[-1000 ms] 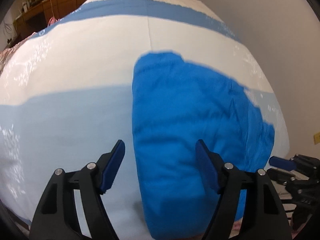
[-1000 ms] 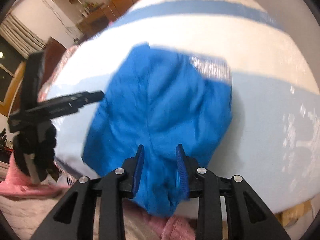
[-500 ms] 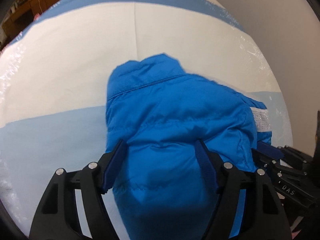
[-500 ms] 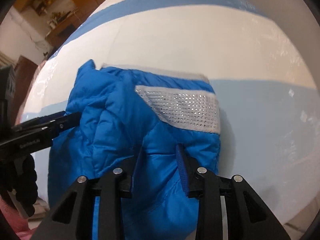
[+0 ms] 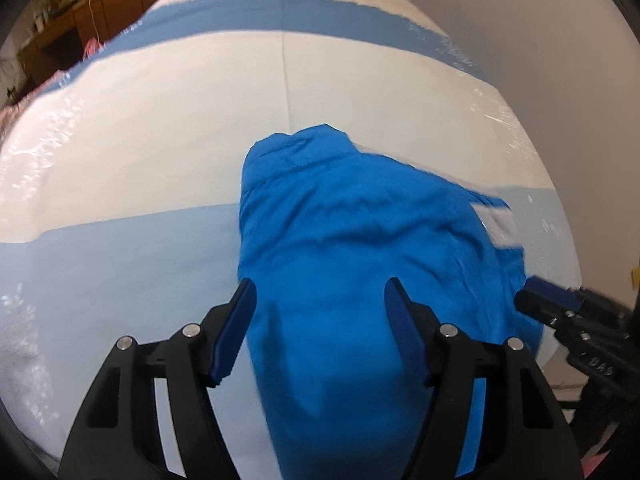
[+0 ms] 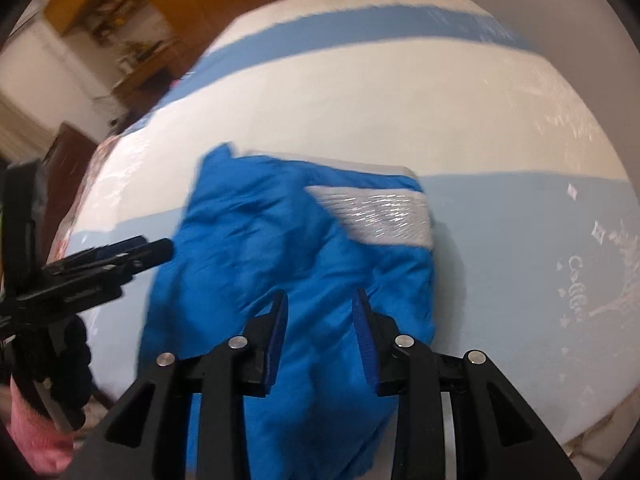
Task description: Fold large clothes
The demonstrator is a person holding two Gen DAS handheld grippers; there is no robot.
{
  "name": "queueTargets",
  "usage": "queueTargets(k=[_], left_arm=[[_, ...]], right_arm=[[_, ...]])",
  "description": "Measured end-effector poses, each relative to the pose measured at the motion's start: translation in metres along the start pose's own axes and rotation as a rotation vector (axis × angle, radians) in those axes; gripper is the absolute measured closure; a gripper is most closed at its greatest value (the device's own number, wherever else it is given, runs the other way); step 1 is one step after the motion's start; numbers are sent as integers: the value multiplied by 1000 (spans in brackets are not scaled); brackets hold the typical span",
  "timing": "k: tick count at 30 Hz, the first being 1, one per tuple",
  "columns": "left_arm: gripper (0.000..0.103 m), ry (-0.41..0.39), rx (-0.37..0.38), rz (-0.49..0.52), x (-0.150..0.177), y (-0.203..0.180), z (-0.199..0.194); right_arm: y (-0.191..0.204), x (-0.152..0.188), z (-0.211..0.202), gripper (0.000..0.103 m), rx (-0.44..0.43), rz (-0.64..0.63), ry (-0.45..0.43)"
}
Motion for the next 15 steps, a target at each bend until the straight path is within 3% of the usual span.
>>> queueTargets(k=[7, 15], left_arm=[[38, -28, -7, 55, 37, -21, -33], [29, 37, -5, -30, 73, -6, -8]], right_arm=[[40, 38, -25, 70, -62, -128, 33], [12, 82, 2, 67, -24, -61, 109]])
Point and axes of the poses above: each gripper's, at about its wrist camera, not at the fingertips, and z roughly the way its jaws point, y to its left, x to its underside, the point moved 9 cm from there along z, roughly the way its jaws point, and after that the axes turned 15 degrees about -y, right-handed, at the moved point
